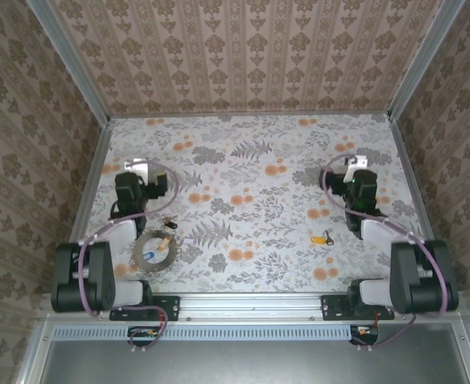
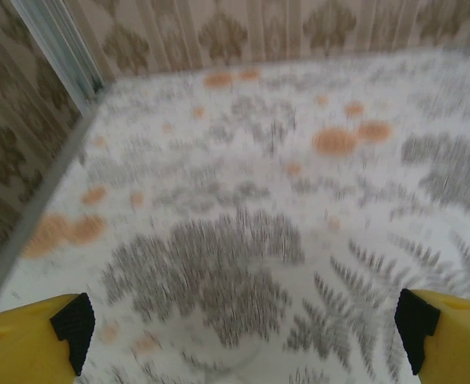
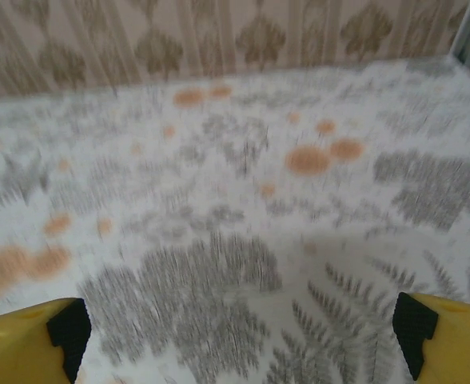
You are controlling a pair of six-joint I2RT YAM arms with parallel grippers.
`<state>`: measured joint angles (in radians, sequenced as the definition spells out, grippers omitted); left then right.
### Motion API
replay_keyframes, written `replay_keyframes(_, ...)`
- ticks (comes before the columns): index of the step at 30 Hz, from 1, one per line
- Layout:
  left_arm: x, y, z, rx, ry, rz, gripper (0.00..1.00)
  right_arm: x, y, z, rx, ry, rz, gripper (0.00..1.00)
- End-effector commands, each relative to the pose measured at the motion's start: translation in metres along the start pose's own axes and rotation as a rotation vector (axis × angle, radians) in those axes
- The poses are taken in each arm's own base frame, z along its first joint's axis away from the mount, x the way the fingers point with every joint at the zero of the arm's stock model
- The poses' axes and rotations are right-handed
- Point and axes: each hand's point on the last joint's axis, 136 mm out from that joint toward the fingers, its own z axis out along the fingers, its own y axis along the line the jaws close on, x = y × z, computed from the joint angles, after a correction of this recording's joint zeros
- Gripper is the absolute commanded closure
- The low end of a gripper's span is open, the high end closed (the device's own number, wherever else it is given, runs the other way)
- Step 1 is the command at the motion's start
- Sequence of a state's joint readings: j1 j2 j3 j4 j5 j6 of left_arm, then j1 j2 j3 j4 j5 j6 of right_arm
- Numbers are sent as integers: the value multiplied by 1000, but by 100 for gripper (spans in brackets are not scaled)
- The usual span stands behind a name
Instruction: Put the keys on the keyring
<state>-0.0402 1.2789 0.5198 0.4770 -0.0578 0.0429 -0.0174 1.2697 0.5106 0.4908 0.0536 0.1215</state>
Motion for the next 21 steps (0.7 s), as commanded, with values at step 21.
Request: replay_keyframes(21, 93, -72, -125, 161, 885, -743, 0, 55, 178, -86, -262, 563, 132, 1)
